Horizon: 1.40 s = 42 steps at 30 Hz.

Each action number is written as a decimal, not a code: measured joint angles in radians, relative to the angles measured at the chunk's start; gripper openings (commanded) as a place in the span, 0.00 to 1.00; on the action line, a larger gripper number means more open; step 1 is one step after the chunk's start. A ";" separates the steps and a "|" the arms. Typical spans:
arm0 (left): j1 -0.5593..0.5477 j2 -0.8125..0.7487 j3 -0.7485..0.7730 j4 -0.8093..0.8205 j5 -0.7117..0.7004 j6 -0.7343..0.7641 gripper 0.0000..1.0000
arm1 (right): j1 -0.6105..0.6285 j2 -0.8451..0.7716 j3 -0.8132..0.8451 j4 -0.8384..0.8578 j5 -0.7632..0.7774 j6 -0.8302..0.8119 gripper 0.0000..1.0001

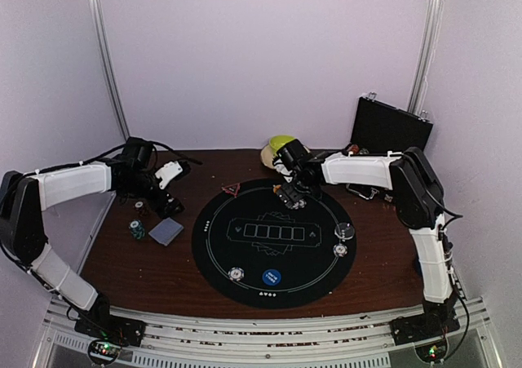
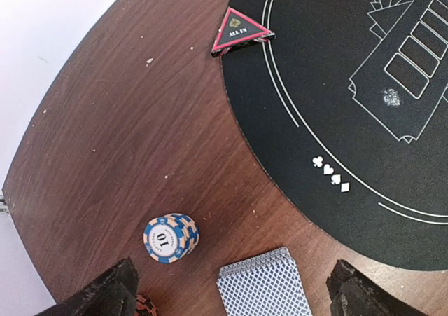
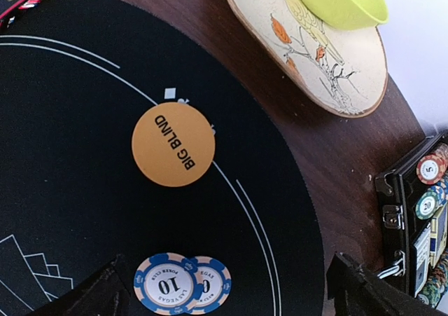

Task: Distribute texas hold em gaming equipment
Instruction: Adjust the poker chips pile in the big blind area.

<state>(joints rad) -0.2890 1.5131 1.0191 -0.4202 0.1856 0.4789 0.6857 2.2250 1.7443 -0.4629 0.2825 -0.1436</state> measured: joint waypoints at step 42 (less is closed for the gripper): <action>0.000 0.000 -0.047 0.058 -0.025 -0.002 0.98 | -0.033 0.019 -0.051 -0.008 -0.116 0.112 0.75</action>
<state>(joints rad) -0.2890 1.5127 0.9722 -0.3622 0.1604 0.4770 0.6525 2.2444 1.6928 -0.4713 0.1669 -0.0319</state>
